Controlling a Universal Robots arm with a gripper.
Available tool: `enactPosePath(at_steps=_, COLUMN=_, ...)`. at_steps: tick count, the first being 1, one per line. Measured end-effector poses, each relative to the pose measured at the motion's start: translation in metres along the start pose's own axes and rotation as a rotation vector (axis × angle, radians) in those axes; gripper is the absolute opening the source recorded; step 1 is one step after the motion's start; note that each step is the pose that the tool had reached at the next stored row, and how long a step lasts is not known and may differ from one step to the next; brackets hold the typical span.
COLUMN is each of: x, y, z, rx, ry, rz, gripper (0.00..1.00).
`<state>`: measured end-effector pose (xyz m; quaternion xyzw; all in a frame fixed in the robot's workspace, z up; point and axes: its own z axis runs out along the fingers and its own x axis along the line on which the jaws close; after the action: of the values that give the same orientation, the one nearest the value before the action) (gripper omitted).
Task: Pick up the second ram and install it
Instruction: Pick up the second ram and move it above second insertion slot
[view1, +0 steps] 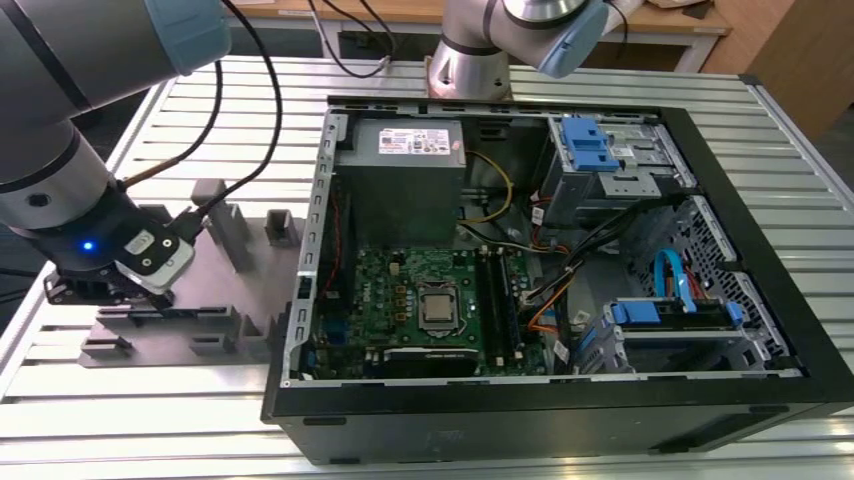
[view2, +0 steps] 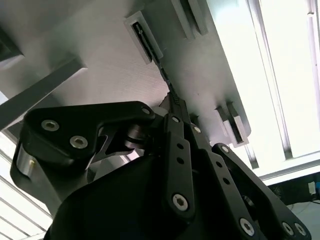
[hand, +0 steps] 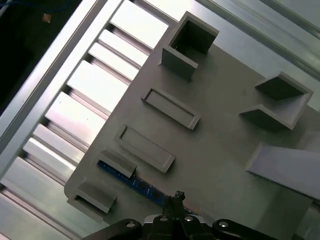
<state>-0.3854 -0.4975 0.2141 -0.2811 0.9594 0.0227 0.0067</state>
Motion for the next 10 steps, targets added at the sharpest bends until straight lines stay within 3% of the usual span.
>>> enactPosePath(at_steps=10, x=0.0000, y=0.0000, z=0.0000, rx=-0.0027, ry=0.0042, rz=-0.105, gripper=0.07)
